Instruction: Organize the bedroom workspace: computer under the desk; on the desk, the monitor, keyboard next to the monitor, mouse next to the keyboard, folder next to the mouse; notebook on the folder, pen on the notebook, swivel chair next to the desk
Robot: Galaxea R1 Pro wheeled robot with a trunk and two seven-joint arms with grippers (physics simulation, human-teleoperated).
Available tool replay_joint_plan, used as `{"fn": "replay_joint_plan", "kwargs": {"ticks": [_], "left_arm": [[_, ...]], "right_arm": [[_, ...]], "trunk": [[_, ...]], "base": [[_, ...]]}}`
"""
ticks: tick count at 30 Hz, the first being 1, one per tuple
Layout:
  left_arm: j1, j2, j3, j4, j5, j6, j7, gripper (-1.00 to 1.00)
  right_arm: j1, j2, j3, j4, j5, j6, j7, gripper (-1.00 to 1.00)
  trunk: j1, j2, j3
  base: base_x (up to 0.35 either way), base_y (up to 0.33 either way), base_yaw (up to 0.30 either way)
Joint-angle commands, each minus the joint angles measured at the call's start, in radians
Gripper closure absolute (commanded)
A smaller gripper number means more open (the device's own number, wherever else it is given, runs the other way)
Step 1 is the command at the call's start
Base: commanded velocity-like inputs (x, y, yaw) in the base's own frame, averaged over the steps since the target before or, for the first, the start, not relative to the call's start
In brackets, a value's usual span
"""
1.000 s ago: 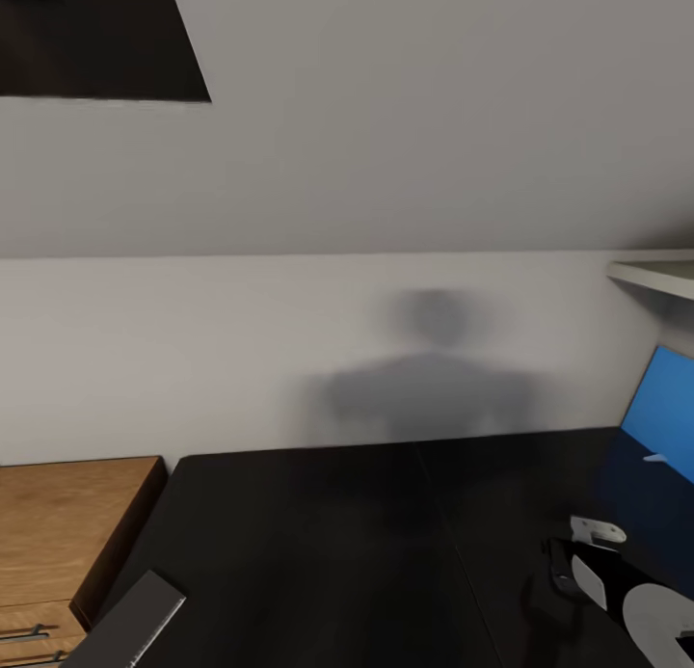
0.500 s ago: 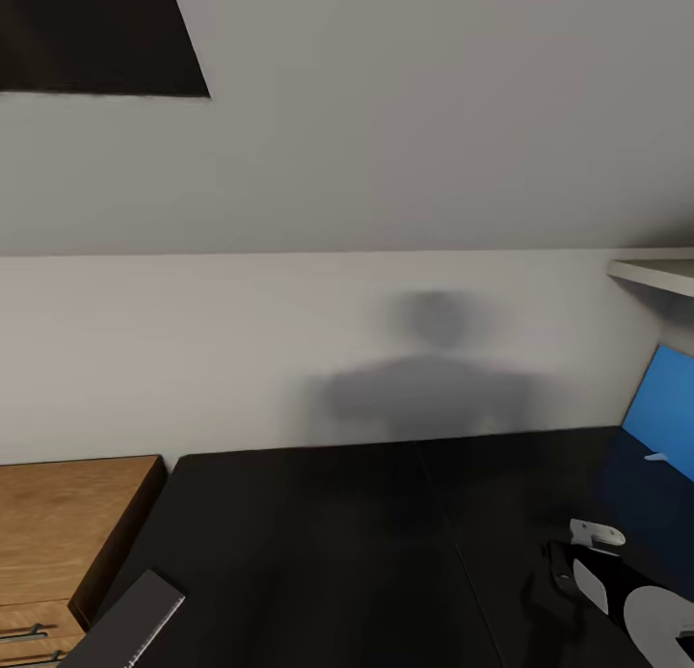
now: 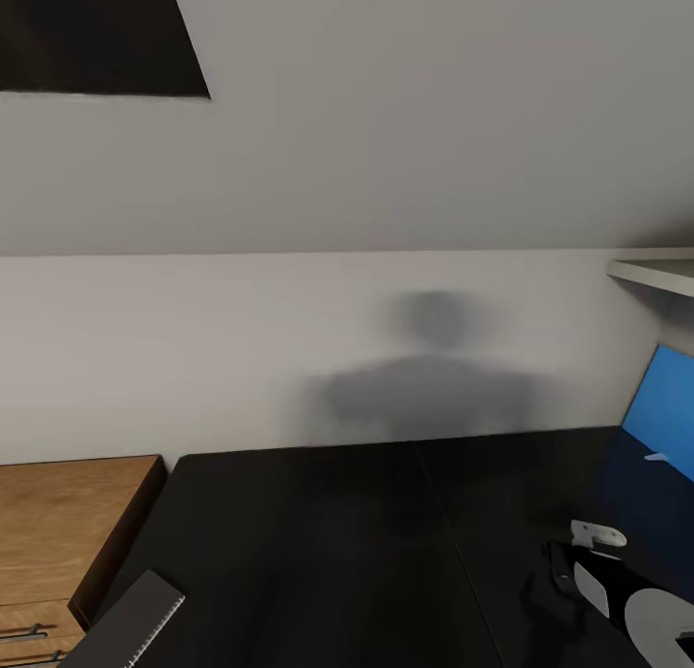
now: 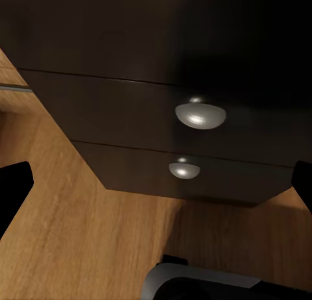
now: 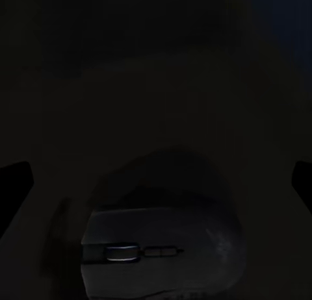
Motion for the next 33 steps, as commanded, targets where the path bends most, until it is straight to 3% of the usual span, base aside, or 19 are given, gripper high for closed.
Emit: {"fn": "replay_joint_plan", "kwargs": {"ticks": [1, 11, 17, 33], "left_arm": [[0.0, 0.0, -0.002, -0.002, 0.011, 0.0, -0.009, -1.0], [0.0, -0.045, -0.001, -0.003, 0.015, 0.001, -0.009, -1.0], [0.0, -0.051, -0.001, -0.003, 0.015, 0.001, -0.009, -1.0], [0.0, -0.052, 0.0, -0.003, 0.015, 0.001, -0.009, -1.0]], "right_arm": [[0.0, 0.0, 0.009, 0.0, -0.009, 0.003, -0.004, -1.0], [-0.051, 0.015, 0.01, 0.012, -0.007, 0.033, -0.007, -1.0], [-0.081, 0.022, 0.01, 0.022, -0.007, 0.046, -0.007, -1.0], [-0.081, 0.023, 0.01, 0.03, -0.006, 0.048, -0.007, -1.0]], "trunk": [[0.0, -0.001, -0.001], [0.0, -0.001, -0.001], [0.0, -0.001, -0.001], [0.0, -0.001, -0.001]], "base": [[0.0, 0.0, 0.0], [0.0, 0.0, 0.0], [0.0, 0.0, 0.0], [0.0, 0.0, 0.0]]}}
